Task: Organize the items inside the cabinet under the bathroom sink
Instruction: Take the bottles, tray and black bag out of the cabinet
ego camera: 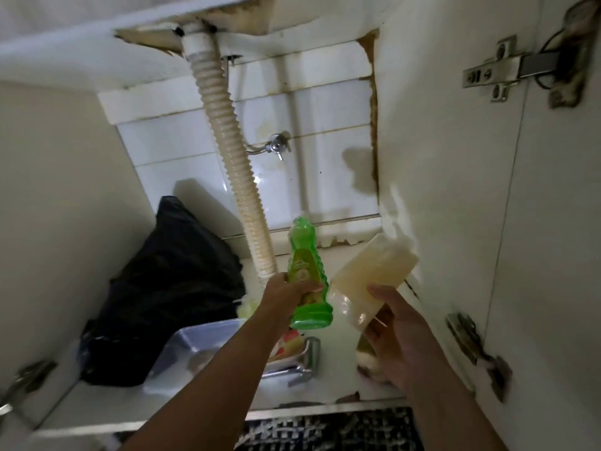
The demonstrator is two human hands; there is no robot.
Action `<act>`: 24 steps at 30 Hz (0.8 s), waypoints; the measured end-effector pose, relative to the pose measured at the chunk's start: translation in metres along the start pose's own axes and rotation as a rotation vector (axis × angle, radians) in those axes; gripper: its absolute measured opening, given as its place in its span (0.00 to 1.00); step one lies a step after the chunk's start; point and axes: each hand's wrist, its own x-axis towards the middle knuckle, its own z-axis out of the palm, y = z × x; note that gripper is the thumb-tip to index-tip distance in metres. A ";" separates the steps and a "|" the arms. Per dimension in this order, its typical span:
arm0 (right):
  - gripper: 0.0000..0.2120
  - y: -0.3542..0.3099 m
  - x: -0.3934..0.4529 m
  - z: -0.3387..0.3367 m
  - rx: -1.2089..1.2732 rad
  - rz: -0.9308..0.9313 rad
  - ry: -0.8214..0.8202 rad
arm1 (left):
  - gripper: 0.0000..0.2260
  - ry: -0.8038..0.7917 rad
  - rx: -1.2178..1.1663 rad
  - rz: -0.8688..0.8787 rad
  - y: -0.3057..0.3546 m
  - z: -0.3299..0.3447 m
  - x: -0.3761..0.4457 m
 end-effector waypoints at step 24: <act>0.16 0.105 -0.139 -0.035 -0.361 0.011 0.031 | 0.16 -0.458 0.006 -0.191 -0.090 -0.109 -0.168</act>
